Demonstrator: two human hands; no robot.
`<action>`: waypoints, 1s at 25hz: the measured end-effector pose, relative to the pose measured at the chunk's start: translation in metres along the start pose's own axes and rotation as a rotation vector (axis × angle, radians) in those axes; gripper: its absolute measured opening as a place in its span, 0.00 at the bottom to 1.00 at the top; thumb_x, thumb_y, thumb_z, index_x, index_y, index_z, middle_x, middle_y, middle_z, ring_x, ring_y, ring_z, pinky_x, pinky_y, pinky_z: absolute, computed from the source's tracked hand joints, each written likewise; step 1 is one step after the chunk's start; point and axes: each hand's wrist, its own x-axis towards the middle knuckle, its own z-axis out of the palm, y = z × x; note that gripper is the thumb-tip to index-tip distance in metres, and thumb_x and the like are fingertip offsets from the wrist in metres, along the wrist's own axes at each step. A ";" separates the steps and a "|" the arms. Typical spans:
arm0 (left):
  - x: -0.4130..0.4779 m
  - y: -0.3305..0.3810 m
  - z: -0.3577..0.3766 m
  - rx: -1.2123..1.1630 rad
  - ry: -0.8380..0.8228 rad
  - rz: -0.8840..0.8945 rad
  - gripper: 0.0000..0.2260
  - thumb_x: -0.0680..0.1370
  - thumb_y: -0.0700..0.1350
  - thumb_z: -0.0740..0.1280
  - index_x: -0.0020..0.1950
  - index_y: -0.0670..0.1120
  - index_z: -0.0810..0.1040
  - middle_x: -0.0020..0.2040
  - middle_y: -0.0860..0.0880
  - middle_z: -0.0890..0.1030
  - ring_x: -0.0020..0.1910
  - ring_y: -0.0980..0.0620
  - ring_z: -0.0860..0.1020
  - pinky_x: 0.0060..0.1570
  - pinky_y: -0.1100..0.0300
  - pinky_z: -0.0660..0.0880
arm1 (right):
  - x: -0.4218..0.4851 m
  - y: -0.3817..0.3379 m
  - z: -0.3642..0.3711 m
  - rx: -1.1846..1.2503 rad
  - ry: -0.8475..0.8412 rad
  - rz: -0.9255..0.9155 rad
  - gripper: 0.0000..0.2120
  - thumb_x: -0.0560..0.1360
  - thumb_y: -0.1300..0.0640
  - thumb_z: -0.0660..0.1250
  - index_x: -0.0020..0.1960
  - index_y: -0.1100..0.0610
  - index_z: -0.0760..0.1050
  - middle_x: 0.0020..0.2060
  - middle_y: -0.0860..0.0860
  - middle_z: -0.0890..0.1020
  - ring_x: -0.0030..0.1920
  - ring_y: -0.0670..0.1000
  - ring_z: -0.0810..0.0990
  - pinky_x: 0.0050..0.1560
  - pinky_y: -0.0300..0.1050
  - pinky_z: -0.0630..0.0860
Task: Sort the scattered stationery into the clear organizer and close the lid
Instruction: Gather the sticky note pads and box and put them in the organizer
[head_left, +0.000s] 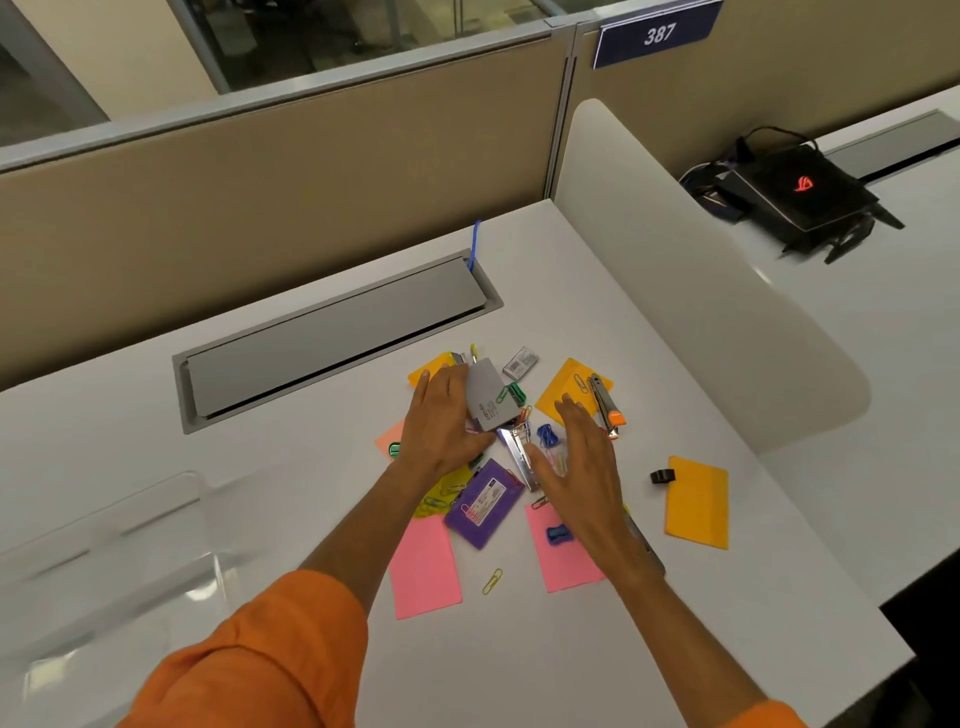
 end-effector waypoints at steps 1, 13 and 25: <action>0.001 0.000 0.001 -0.009 0.006 0.004 0.41 0.65 0.66 0.70 0.70 0.46 0.61 0.65 0.46 0.72 0.66 0.46 0.69 0.73 0.46 0.59 | -0.002 0.000 0.000 0.013 0.010 -0.004 0.34 0.73 0.41 0.63 0.74 0.56 0.62 0.73 0.54 0.66 0.72 0.55 0.66 0.67 0.52 0.69; -0.001 0.011 -0.022 -0.067 0.083 0.061 0.44 0.63 0.62 0.75 0.71 0.47 0.60 0.64 0.45 0.72 0.59 0.47 0.72 0.65 0.48 0.70 | -0.028 -0.017 0.005 0.100 -0.030 0.022 0.39 0.70 0.38 0.63 0.74 0.57 0.60 0.71 0.55 0.68 0.71 0.54 0.67 0.66 0.48 0.67; -0.025 0.022 -0.054 -0.172 0.157 -0.030 0.47 0.60 0.51 0.80 0.73 0.50 0.60 0.67 0.46 0.70 0.63 0.48 0.71 0.62 0.51 0.71 | -0.057 -0.019 0.000 0.084 -0.096 0.041 0.37 0.71 0.40 0.67 0.74 0.54 0.60 0.71 0.55 0.68 0.72 0.53 0.65 0.68 0.50 0.66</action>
